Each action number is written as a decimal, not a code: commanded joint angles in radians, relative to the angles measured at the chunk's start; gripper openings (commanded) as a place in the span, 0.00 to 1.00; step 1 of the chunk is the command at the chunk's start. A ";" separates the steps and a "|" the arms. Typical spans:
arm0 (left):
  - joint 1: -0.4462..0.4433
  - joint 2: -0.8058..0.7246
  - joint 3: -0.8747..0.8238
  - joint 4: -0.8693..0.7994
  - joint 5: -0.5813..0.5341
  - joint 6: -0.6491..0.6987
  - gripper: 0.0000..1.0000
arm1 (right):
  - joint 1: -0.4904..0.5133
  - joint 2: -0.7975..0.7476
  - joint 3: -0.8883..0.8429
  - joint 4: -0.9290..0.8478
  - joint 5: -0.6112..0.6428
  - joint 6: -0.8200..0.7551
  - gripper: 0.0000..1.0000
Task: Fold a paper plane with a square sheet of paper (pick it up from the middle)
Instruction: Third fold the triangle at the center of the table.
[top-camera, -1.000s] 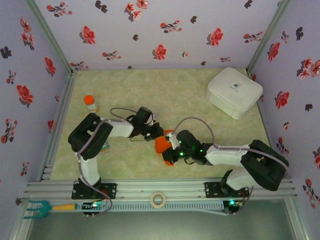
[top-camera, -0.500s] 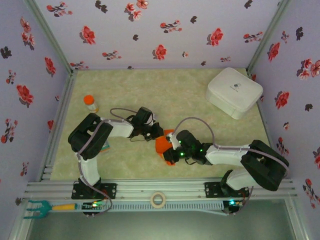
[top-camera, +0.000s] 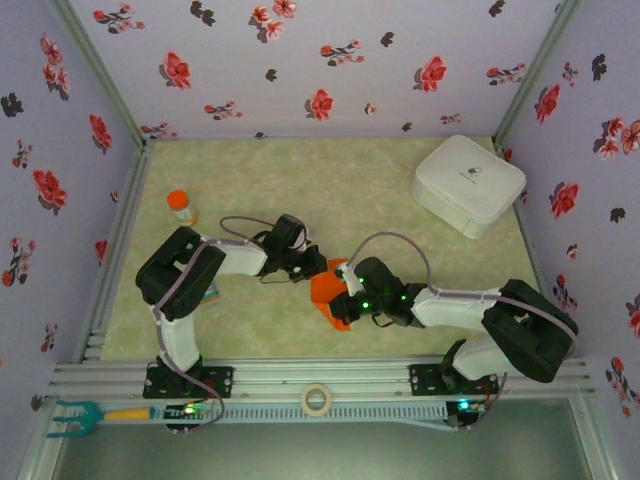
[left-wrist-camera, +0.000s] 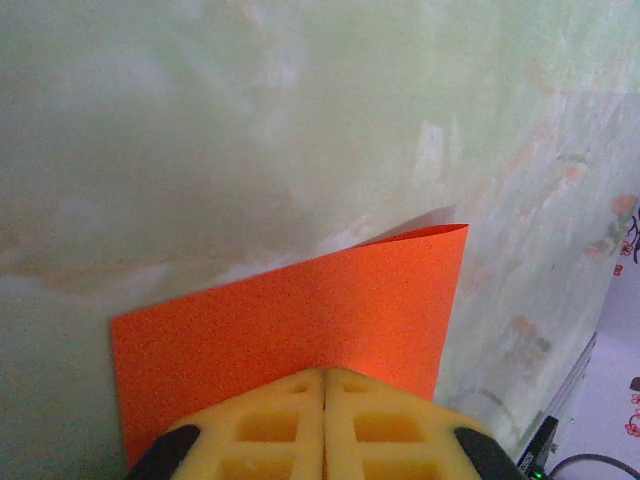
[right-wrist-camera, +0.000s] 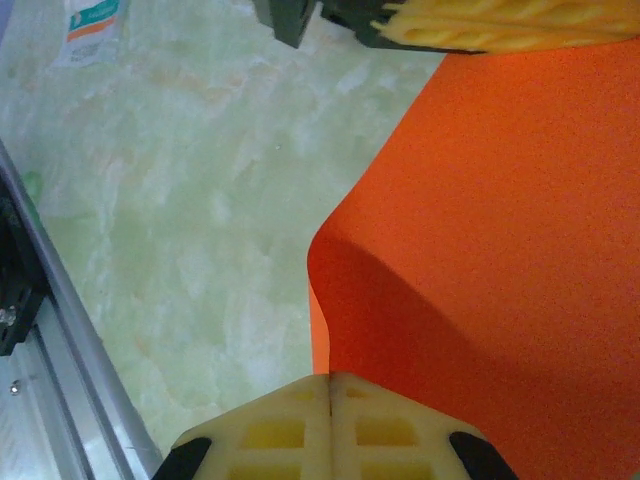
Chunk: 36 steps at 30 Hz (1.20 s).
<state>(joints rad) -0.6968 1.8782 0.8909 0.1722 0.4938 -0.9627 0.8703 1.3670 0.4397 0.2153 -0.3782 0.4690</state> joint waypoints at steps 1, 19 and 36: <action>-0.006 0.010 -0.012 -0.099 -0.046 0.015 0.07 | -0.012 -0.003 0.028 -0.065 0.071 -0.001 0.01; -0.006 0.016 0.003 -0.108 -0.045 0.017 0.07 | -0.028 0.050 0.089 -0.142 0.139 -0.035 0.02; -0.005 0.015 0.000 -0.106 -0.047 0.016 0.06 | -0.027 0.057 0.103 -0.182 0.186 -0.022 0.02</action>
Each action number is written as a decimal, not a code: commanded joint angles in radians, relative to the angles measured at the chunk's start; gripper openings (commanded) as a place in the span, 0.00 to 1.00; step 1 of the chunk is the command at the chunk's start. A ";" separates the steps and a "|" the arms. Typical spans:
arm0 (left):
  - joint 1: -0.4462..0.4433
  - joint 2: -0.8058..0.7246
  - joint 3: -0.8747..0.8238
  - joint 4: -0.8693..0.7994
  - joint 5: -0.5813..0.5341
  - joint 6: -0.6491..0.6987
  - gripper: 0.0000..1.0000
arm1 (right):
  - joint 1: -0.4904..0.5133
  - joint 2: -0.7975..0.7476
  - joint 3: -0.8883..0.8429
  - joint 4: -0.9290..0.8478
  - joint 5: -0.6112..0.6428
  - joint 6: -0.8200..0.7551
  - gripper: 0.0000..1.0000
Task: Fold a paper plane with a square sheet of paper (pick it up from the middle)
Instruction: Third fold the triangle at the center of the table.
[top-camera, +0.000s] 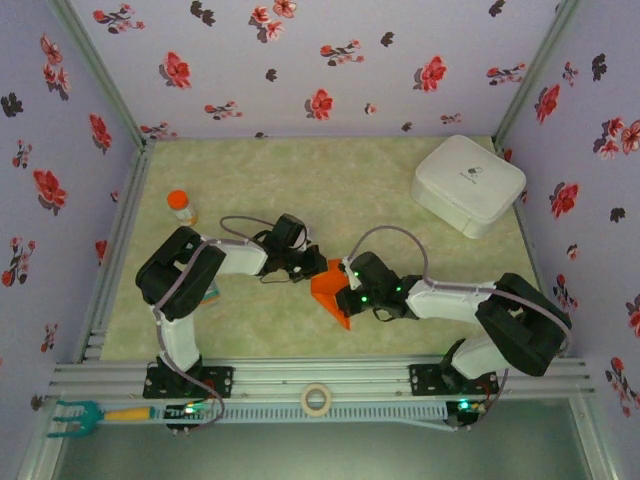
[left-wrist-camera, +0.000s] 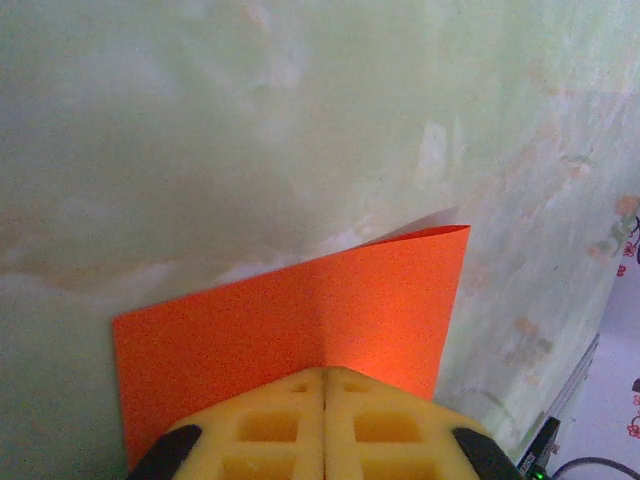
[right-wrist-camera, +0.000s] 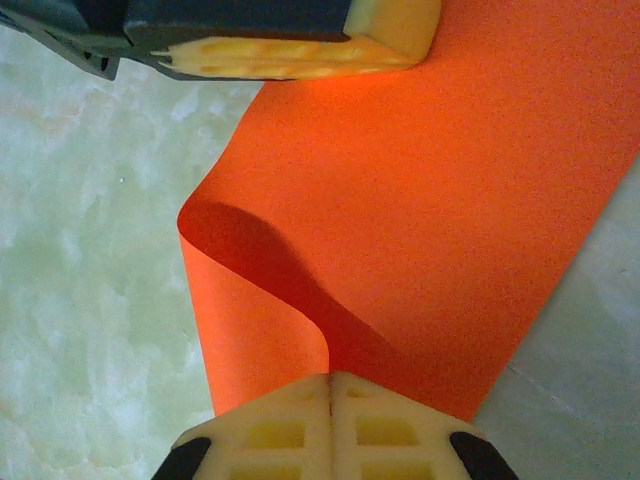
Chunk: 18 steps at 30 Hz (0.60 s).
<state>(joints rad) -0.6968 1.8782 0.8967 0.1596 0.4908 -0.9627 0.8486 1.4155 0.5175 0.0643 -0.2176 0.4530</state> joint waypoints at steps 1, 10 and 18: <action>-0.006 0.015 -0.006 -0.094 -0.043 0.016 0.06 | -0.006 0.011 0.027 -0.035 0.029 -0.004 0.02; -0.006 0.015 -0.008 -0.097 -0.043 0.015 0.06 | -0.006 0.008 0.032 -0.045 0.033 0.000 0.02; -0.006 0.010 -0.006 -0.103 -0.045 0.021 0.06 | -0.006 0.015 0.036 -0.048 0.024 0.000 0.02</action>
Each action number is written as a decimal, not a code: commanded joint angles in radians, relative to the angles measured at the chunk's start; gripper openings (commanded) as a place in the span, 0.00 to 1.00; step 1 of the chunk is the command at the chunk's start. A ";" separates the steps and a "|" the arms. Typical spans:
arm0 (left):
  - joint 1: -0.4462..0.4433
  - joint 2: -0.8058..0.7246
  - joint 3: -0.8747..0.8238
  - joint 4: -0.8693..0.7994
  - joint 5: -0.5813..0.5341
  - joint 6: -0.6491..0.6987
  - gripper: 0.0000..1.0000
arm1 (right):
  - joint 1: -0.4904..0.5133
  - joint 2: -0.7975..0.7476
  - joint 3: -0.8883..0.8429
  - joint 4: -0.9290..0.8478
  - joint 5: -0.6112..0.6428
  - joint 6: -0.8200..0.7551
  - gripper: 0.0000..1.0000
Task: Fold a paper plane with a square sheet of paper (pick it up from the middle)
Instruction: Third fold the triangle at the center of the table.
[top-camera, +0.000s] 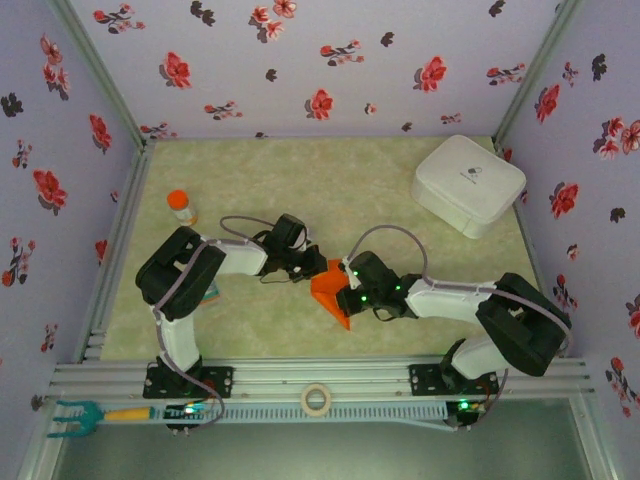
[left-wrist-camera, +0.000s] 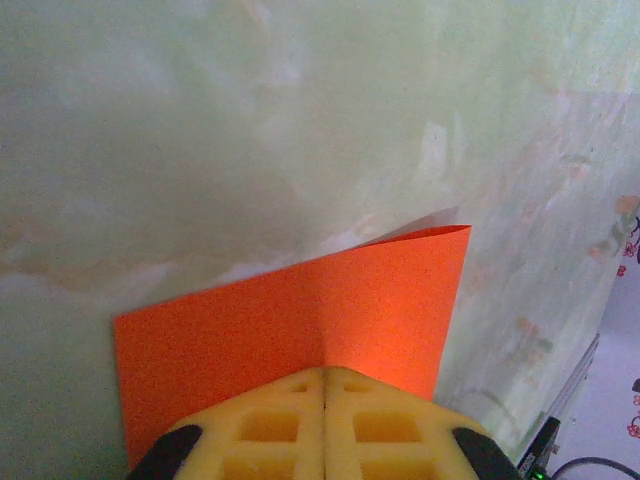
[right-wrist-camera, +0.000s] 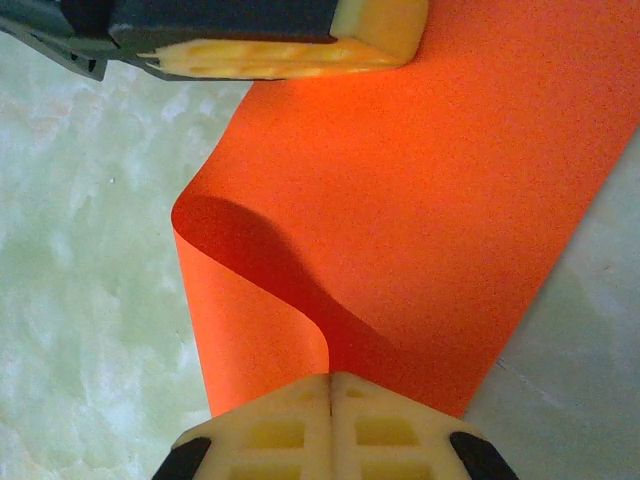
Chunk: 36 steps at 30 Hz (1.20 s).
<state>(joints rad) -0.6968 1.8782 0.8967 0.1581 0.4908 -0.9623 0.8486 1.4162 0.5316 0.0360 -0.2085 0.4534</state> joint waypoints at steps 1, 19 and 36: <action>-0.006 0.011 -0.003 -0.103 -0.044 0.023 0.06 | -0.006 0.016 0.021 -0.019 0.015 -0.001 0.02; -0.006 0.013 0.009 -0.129 -0.057 0.033 0.06 | -0.006 0.012 0.015 -0.009 -0.001 0.002 0.03; -0.006 0.018 0.009 -0.131 -0.058 0.034 0.06 | -0.014 0.016 0.016 -0.015 -0.003 0.007 0.03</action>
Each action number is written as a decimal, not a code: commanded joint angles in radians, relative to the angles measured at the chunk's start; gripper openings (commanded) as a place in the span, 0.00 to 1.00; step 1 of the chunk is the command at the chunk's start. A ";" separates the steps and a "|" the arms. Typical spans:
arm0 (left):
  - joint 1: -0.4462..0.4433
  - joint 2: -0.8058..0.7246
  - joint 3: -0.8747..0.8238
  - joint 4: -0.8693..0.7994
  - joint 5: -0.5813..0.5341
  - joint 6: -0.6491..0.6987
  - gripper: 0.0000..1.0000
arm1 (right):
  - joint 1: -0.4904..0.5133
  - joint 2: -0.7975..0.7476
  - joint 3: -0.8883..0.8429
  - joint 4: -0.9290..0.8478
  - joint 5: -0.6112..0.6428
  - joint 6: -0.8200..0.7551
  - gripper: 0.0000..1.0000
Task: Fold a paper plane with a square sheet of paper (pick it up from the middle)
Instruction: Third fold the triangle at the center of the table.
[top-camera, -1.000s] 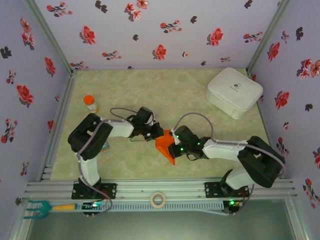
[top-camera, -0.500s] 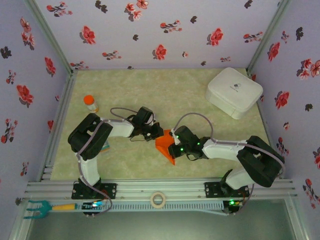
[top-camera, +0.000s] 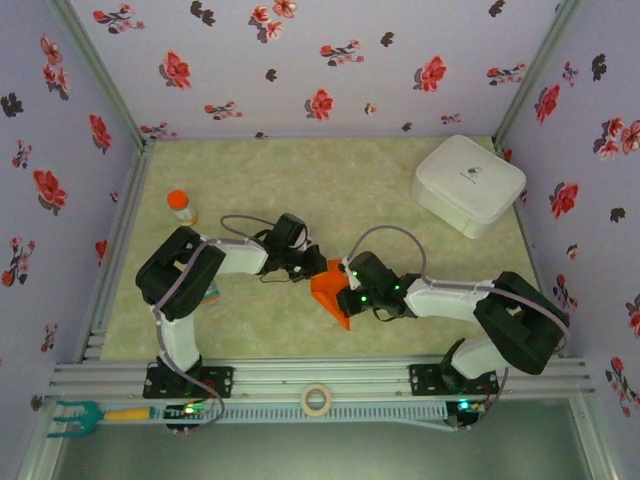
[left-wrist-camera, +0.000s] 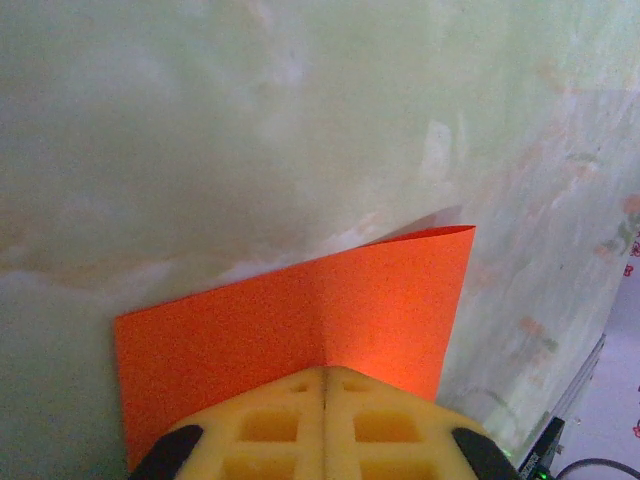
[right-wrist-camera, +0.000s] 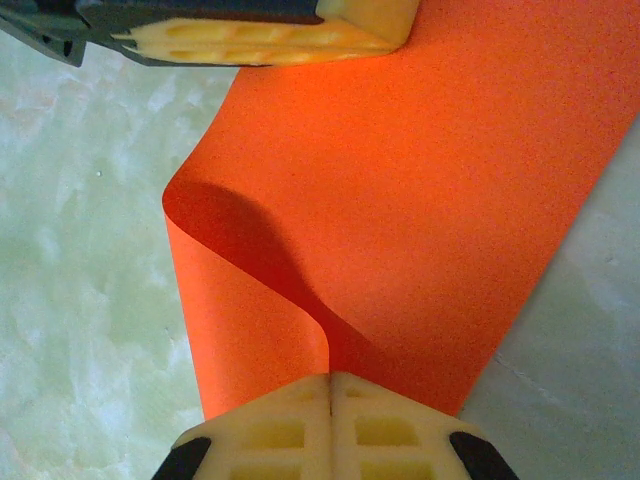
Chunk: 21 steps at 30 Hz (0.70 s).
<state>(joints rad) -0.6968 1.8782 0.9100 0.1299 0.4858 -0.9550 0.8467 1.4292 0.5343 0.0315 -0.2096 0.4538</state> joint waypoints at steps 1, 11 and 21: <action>-0.006 0.019 -0.005 -0.101 -0.053 0.028 0.06 | -0.012 0.005 0.013 -0.011 -0.003 0.006 0.02; -0.006 0.010 -0.016 -0.097 -0.059 0.031 0.06 | -0.014 -0.002 0.024 -0.024 -0.014 0.001 0.02; -0.006 0.018 -0.006 -0.101 -0.058 0.032 0.05 | -0.014 0.023 0.056 -0.043 -0.014 -0.022 0.03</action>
<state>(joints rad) -0.6979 1.8782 0.9100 0.1299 0.4828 -0.9546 0.8410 1.4334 0.5591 0.0124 -0.2169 0.4526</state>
